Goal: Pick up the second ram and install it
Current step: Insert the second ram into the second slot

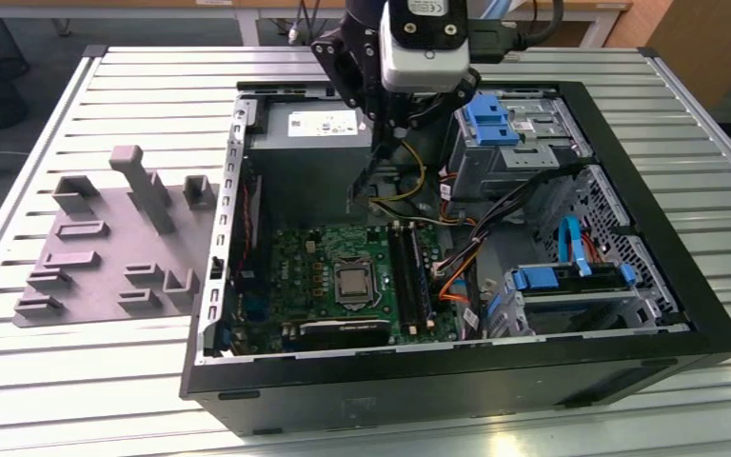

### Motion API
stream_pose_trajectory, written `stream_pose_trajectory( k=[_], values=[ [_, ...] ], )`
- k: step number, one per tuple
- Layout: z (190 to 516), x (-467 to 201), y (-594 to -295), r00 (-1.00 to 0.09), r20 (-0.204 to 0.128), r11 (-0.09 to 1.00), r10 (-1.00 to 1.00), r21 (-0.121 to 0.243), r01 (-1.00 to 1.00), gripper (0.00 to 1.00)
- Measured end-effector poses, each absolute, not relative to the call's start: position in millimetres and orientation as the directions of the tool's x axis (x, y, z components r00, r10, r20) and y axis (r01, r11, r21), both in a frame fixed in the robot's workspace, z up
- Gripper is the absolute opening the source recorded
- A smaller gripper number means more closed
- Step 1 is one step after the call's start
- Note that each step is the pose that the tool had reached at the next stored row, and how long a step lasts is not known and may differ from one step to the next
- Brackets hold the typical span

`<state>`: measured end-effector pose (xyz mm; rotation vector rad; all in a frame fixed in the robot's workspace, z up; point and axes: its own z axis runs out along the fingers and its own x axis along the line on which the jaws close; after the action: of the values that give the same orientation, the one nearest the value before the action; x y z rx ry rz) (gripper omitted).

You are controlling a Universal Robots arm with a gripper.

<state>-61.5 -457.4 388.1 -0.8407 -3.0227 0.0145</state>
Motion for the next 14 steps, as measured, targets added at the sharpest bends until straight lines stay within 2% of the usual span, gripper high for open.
stream_pose_trajectory(
  k=[8, 14],
  values=[
    [387.4, -61.5, -457.4, -0.787, 0.001, 0.787, 0.617, -0.011, 0.617, 0.14],
    [386.6, -62.0, -458.1, -0.817, 0.001, 0.817, 0.577, -0.011, 0.577, 0.14]
  ],
)
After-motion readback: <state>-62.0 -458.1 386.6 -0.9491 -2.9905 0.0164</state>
